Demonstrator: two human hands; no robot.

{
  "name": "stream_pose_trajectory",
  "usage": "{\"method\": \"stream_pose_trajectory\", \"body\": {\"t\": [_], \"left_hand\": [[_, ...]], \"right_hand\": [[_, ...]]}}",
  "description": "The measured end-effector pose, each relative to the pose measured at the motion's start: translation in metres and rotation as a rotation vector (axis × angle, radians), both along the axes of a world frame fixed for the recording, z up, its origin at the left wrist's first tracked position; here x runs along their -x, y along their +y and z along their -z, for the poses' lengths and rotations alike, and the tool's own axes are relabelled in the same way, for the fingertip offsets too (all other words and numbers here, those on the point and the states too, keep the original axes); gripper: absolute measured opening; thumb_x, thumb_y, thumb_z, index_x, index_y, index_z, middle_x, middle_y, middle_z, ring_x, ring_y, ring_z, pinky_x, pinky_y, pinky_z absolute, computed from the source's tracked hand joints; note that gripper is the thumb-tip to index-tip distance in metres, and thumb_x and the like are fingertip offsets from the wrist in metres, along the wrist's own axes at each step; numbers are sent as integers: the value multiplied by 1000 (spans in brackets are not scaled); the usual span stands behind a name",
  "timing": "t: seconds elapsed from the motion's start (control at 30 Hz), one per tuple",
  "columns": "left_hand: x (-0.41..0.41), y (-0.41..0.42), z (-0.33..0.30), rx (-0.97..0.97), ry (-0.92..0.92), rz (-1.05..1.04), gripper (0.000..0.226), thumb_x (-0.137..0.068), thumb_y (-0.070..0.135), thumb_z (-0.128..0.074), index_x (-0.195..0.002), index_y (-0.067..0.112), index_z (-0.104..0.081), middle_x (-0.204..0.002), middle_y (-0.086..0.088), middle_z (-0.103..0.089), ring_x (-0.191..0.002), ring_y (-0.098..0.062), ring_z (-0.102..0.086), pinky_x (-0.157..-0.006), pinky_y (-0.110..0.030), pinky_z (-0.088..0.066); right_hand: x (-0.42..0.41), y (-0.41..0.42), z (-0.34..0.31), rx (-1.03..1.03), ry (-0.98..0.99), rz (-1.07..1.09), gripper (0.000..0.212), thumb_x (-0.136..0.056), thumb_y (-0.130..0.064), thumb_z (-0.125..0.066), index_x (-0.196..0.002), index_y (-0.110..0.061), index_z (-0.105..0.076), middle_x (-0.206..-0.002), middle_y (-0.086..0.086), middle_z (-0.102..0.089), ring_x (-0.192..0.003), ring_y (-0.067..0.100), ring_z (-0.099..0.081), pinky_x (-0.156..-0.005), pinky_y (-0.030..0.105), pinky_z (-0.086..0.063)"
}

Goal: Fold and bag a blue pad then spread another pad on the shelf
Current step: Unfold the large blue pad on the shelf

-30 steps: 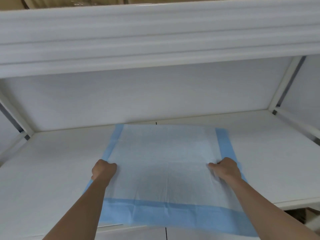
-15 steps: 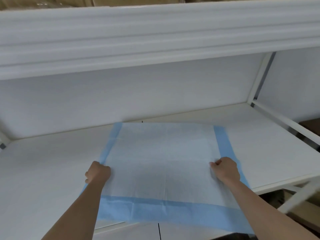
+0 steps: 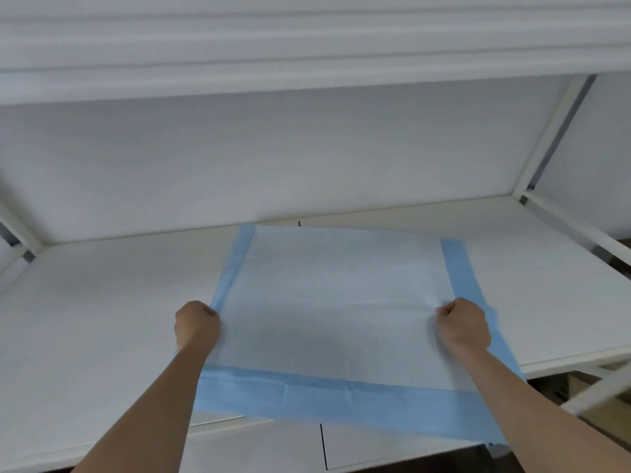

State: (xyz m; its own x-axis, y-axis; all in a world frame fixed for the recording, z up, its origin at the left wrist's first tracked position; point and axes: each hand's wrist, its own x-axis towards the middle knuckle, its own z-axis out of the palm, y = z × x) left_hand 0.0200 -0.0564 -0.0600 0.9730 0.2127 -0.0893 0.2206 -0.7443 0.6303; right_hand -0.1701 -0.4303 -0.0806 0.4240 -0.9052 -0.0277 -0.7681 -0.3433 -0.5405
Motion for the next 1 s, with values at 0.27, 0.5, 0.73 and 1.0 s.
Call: {"method": "stream_pose_trajectory", "body": {"t": [0.27, 0.5, 0.73, 1.0], "left_hand": [[8, -4, -7, -52, 52, 5, 20, -77, 23, -67, -86, 5, -65, -98, -18, -60, -88, -36, -59, -78, -39, -52], [22, -4, -16, 11, 39, -79, 20, -75, 19, -68, -72, 3, -56, -72, -12, -59, -69, -28, -54, -61, -30, -41], [34, -6, -21, 97, 220, -113, 17, -72, 10, -71, -73, -2, -60, -62, -12, -57, -60, -25, -52, -52, -25, -38], [67, -4, -29, 281, 592, -118, 23, -55, -7, -60, -77, -4, -55, -73, -15, -48, -70, -28, -50, -64, -33, -43]], "right_hand": [[-19, -11, -2, 68, -32, -91, 18, -93, -24, -51, -89, -11, -62, -98, 11, -64, -90, 33, -61, -67, 34, -44], [-46, -26, -19, 155, -17, -240, 19, -94, -25, -51, -96, -10, -64, -105, 12, -60, -95, 33, -61, -73, 37, -45], [-74, -43, -31, 230, -21, -370, 18, -95, -24, -50, -92, -11, -61, -102, 12, -57, -88, 34, -60, -68, 35, -41], [-99, -58, -28, 291, -15, -494, 17, -97, -22, -48, -87, -11, -55, -94, 11, -53, -67, 26, -47, -61, 32, -39]]}}
